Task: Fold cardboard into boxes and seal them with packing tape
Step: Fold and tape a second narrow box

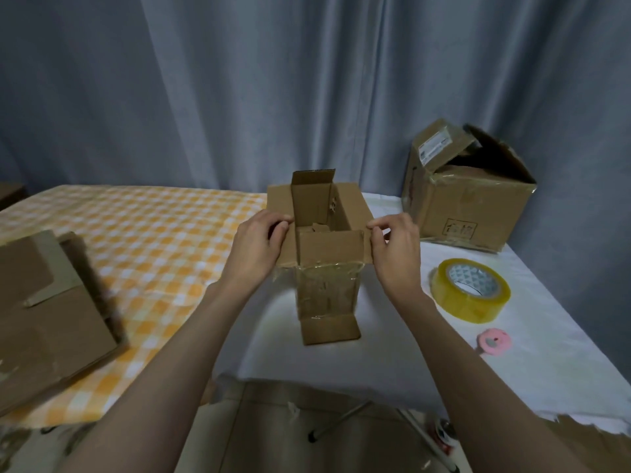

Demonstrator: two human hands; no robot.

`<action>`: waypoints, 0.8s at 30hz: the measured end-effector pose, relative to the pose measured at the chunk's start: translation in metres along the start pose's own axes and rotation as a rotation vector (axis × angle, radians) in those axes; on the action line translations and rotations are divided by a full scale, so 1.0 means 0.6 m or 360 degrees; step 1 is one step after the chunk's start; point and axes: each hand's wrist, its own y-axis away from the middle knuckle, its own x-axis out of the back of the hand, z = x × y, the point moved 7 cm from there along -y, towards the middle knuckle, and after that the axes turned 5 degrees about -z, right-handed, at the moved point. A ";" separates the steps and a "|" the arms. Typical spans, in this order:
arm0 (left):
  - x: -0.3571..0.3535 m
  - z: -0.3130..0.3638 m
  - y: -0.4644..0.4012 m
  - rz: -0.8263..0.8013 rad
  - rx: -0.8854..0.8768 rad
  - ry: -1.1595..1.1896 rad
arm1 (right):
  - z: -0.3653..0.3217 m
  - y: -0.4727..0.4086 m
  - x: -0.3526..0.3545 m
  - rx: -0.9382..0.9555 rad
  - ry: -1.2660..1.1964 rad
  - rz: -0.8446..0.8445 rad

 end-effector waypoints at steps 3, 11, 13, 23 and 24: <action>0.001 -0.002 0.000 -0.0036 -0.0009 -0.0031 | -0.009 0.003 0.004 0.0005 0.0024 -0.0117; -0.010 -0.010 -0.097 -0.0231 0.0215 -0.0219 | 0.000 0.017 -0.021 -0.0099 0.0120 -0.0520; -0.024 -0.019 -0.129 -0.0329 0.0328 -0.0158 | -0.003 0.012 -0.025 -0.0087 0.0139 -0.0477; -0.092 -0.020 -0.190 -0.0808 0.0126 -0.0346 | -0.005 -0.005 -0.018 -0.0092 0.0143 -0.0524; -0.098 -0.022 -0.178 -0.0849 0.0078 -0.0390 | -0.005 -0.006 -0.015 -0.0099 0.0131 -0.0535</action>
